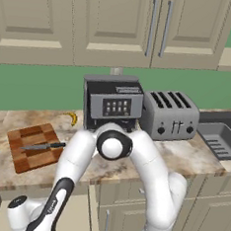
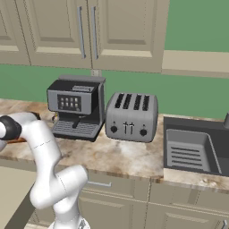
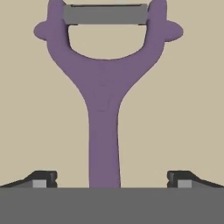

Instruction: Open the drawer on the left and place the cutting tools on the cutting board.

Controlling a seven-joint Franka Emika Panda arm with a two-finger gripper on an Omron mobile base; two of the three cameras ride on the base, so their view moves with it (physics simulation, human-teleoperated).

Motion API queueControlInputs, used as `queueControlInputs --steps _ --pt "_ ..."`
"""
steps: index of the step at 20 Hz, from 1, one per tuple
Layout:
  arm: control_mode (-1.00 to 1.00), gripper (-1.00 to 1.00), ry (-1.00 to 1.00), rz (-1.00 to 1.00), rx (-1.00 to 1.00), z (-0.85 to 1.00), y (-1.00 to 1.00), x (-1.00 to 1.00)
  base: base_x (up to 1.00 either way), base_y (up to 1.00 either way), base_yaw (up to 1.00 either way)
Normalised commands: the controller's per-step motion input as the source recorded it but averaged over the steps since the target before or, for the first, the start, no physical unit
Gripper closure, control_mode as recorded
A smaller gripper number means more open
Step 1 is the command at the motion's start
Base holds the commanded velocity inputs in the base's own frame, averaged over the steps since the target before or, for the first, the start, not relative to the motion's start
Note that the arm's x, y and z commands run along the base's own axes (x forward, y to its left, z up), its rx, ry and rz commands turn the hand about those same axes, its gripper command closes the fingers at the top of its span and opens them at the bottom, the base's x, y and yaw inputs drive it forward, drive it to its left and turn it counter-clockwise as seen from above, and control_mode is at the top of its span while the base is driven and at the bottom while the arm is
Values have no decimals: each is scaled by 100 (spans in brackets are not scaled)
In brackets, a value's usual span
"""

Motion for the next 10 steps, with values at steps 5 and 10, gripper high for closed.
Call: queueControlInputs --steps 5,10 --pt "-100 -100 0 0 0 -12 0 0 0 0 0" --pt "-100 -100 0 0 0 -14 0 0 0 0 0"
